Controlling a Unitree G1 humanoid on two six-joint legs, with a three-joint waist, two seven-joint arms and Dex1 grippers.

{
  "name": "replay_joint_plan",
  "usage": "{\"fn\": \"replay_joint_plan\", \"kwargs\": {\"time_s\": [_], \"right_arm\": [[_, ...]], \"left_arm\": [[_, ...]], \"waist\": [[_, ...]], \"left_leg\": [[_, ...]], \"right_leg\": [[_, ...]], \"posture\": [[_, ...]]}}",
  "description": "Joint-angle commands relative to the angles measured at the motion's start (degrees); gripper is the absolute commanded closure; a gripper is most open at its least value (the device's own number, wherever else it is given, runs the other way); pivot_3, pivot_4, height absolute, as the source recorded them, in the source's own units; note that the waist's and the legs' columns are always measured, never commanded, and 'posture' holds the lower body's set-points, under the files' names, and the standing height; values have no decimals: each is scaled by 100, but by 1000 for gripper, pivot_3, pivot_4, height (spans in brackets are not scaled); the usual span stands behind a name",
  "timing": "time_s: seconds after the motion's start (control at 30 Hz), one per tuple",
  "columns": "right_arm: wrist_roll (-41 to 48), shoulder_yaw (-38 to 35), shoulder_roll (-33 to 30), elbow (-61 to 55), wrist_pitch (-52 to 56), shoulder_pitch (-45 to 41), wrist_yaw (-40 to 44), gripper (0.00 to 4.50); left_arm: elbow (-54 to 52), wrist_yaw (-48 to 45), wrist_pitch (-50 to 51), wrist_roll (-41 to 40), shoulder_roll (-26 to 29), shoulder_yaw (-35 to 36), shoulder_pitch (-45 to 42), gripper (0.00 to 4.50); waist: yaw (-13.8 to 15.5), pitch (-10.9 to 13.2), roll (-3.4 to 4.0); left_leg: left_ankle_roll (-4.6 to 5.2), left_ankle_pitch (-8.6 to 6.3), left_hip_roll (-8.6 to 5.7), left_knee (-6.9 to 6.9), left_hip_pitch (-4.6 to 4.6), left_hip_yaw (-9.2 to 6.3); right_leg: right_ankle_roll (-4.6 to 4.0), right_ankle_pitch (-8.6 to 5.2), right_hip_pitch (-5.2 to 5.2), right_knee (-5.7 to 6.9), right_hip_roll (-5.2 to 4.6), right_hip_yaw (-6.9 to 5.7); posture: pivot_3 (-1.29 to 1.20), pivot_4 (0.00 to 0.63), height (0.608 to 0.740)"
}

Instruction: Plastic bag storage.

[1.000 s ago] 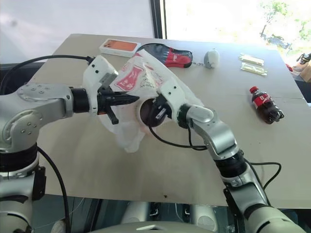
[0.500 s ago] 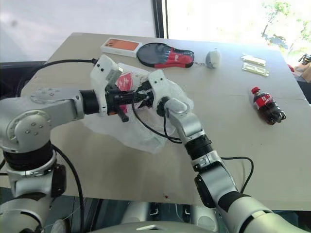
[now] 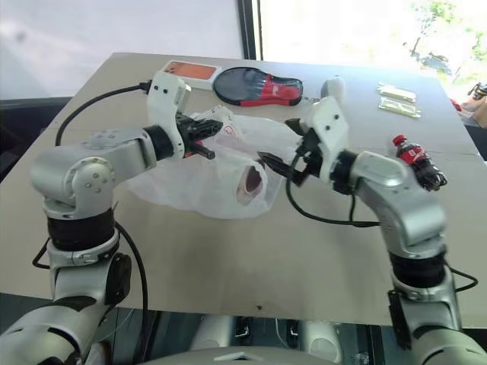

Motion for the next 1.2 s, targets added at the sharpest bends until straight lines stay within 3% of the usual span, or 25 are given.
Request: {"fn": "replay_joint_plan", "kwargs": {"time_s": [0.03, 0.13, 0.23, 0.6, 0.77, 0.93, 1.07, 1.2], "right_arm": [[-471, -620, -819, 153, 119, -12, -389, 24], [-1300, -521, -1732, 1166, -342, 370, -562, 24], [-1811, -372, -2111, 2589, -849, 450, -733, 24], [-2492, 309, -1951, 7840, -2406, -1007, -175, 24], [-2674, 474, -1875, 8896, -2781, -1543, 394, 1489], [-2645, 415, -2031, 8192, -2823, -1414, 807, 1488], [-1328, -224, -2186, 4460, -906, -204, 1527, 1488], [108, -666, -1785, 1122, 1077, 495, 1207, 1488]], "left_arm": [[-116, -11, -260, 48, -107, -25, -143, 4500], [-211, -101, -387, 33, -164, -49, -118, 4500], [-344, -200, -461, 1, -129, -109, -83, 4500], [-927, -218, -218, -97, 44, -70, 153, 4500], [-1058, -152, -126, -99, 47, 29, 229, 4500], [-1133, -69, -38, -212, -89, 269, 257, 4500], [-1150, -126, -18, -348, -107, 422, 223, 4500], [-1092, -302, -91, -487, -20, 456, 132, 4500]], "waist": [[17, 0, 0], [58, -2, -4], [67, -2, -4], [-58, 3, 4], [-73, 0, -3], [-78, 2, -2], [-67, 14, 19], [-63, 30, 51]], "left_leg": [[2, -1, -6, 1, -2, 1], [5, -2, -11, 1, -2, 1], [5, -1, -11, 0, -1, 5], [3, 1, -2, -4, 14, 28], [3, 0, 1, 1, 33, 37], [1, -1, 4, -15, 88, 52], [1, -1, 9, -21, 87, 53], [-1, 0, 10, -28, 77, 56]], "right_leg": [[0, 0, 1, -2, -6, 0], [1, 0, 2, -6, -10, -1], [2, -1, 1, -7, -6, 3], [3, -1, 0, -3, 5, 31], [7, 0, 19, -4, 6, 41], [24, -12, 59, -5, 8, 60], [23, -11, 56, -3, 9, 64], [21, -11, 40, -1, 10, 70]], "posture": [[0, 150, 740], [0, 150, 740], [0, 150, 740], [0, 150, 740], [0, 150, 740], [0, 150, 740], [0, 150, 740], [0, 150, 740]]}}
